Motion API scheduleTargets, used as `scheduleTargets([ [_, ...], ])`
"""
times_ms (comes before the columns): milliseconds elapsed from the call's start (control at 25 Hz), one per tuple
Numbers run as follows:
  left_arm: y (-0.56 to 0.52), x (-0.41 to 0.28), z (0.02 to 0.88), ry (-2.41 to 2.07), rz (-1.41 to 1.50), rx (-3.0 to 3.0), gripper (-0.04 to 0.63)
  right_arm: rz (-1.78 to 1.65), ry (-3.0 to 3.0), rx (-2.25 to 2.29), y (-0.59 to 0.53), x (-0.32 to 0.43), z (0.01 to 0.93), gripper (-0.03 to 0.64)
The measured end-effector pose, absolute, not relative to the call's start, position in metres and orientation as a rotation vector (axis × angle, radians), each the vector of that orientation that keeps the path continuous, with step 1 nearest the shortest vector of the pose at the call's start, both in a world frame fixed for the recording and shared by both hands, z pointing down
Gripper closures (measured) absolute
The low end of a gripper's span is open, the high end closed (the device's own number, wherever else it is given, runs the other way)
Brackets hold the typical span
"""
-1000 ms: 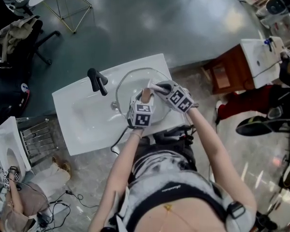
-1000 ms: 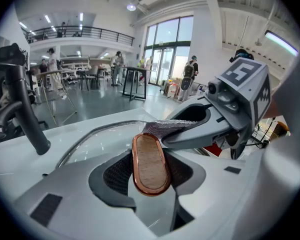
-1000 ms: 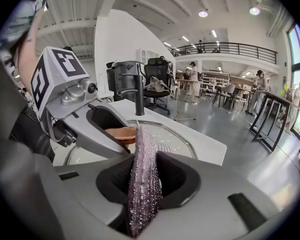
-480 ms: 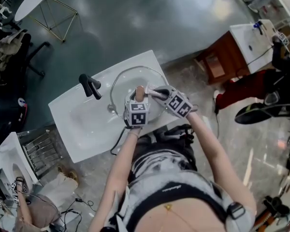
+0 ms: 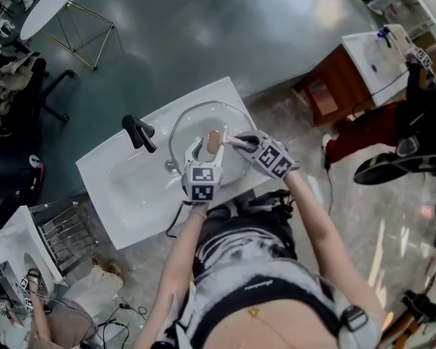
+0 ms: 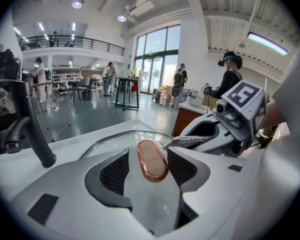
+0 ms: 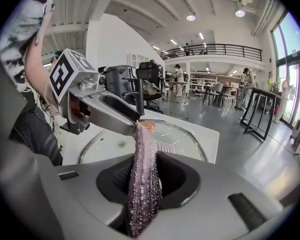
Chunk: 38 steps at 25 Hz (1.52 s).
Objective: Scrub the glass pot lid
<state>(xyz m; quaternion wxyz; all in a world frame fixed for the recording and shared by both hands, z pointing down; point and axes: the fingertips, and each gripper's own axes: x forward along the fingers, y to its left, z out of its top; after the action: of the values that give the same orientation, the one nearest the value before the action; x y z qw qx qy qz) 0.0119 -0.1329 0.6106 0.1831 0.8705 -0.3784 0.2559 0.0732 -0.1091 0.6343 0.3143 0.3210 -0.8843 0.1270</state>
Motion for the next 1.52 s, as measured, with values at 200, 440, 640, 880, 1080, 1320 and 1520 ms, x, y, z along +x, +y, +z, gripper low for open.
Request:
scheduleTargets([
  [200,-0.126,-0.056,0.608,-1.146,0.528,2.33,0.347,0.33,-2.323,0.851,-0.109,0.074,0.636,0.52],
  [440,-0.114,-0.123,0.646,-1.209,0.548,2.138,0.347,0.336,-2.312,0.885,-0.11,0.073,0.637,0.52],
  [640,-0.106,-0.137,0.663,-1.133,0.443,2.03,0.347,0.335,-2.289,0.916,-0.11,0.072,0.638,0.52],
  [880,-0.098,-0.118,0.681,-0.928,0.273,1.909,0.35,0.345,-2.252,0.981,-0.112,0.072,0.639,0.52],
  [1080,-0.096,-0.117,0.683,-0.849,0.178,1.866,0.403,0.363,-2.231,1.017,-0.106,0.071,0.636,0.52],
  [1320,-0.095,-0.118,0.684,-0.831,0.189,1.88,0.41,0.369,-2.213,1.051,-0.091,0.064,0.638,0.52],
  [1520,-0.096,-0.115,0.679,-0.834,0.183,1.89,0.408,0.379,-2.24,1.024,-0.073,0.047,0.636,0.52],
])
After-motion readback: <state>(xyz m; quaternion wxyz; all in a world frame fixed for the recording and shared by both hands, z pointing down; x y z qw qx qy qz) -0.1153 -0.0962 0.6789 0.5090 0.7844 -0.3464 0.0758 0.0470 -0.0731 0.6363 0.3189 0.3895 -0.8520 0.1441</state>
